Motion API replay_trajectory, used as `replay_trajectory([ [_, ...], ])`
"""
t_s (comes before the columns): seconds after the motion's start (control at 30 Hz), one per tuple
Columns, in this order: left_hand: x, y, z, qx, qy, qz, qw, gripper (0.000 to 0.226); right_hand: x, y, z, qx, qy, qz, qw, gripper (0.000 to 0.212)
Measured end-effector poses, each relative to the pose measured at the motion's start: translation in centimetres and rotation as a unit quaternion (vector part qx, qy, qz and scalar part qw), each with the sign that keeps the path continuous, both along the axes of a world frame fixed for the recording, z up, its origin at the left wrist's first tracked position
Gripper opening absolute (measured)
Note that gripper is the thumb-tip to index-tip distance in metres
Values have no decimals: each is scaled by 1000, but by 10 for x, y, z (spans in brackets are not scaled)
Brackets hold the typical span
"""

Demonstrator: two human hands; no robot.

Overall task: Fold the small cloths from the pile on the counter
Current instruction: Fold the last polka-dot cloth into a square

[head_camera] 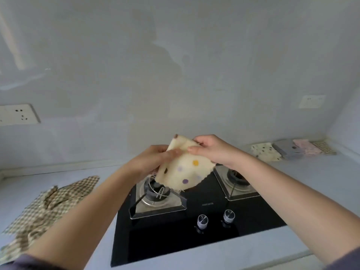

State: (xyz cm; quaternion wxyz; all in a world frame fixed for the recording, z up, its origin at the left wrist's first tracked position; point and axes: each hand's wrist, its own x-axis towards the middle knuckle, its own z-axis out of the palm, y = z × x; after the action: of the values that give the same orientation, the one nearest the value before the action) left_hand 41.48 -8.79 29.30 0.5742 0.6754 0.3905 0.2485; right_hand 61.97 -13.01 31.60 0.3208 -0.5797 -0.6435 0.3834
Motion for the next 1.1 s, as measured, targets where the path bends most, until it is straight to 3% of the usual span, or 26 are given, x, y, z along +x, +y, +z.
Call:
replay_trajectory([
  [0.13,72,-8,-7,20,-27,47,998,30,64,-26,-7,-25,9,-21,999,9],
  [0.27,138,-13,-20,-29,-31,-35,998,17,135,-40,-22,-113,36,-61,991,21],
  [0.4,208,-6,-35,-6,-66,-11,998,19,200,-42,-44,-135,184,-130,965,36],
  [0.57,305,13,-72,-28,-79,51,995,25,285,-35,-84,-123,388,-187,894,59],
  [0.7,391,31,-97,-39,-59,104,992,38,345,-28,-104,-156,318,-248,902,28],
  [0.83,465,38,-118,-175,-48,56,982,17,411,-22,-130,-112,299,-327,889,21],
  [0.93,510,38,-139,-115,18,86,989,15,439,-10,-151,-87,240,-378,890,13],
  [1.1,572,51,-173,-20,94,178,979,27,481,36,-195,-70,99,-429,895,31],
])
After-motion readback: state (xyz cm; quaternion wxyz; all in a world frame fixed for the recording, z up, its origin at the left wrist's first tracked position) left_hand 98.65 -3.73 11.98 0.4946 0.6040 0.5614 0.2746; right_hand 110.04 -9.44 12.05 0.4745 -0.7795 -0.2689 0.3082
